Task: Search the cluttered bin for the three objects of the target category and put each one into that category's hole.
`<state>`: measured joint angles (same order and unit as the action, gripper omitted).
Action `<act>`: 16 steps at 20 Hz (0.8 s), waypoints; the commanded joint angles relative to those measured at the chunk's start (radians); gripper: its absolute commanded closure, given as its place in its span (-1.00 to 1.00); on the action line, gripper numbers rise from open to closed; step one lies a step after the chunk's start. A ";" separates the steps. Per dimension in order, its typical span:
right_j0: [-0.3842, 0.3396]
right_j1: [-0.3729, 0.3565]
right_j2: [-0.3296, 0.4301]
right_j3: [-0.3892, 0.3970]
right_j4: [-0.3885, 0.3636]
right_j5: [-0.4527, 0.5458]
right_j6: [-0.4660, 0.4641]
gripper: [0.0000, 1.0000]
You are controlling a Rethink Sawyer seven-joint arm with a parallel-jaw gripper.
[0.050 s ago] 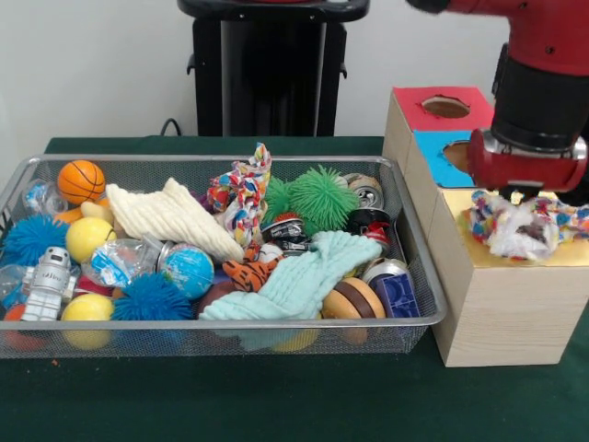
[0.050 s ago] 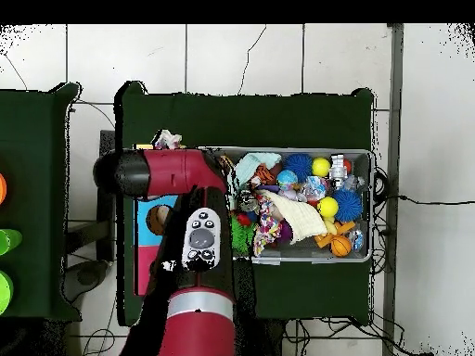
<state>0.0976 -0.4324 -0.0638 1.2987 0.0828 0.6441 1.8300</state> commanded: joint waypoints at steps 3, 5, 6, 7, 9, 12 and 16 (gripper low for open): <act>-0.088 0.134 0.208 0.016 0.020 -0.071 0.007 1.00; -0.099 0.149 0.229 0.007 0.010 -0.093 0.007 1.00; -0.101 0.145 0.238 0.013 0.011 -0.095 0.012 1.00; -0.103 0.141 0.247 0.020 0.012 -0.098 0.016 1.00; -0.085 0.084 0.242 0.034 0.029 -0.009 0.043 1.00; -0.064 0.081 0.224 0.017 0.015 0.026 0.058 1.00; -0.019 0.292 0.133 -0.144 -0.059 -0.154 0.091 1.00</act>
<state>0.0377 -0.3711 0.0283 1.2572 0.0736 0.6140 1.8297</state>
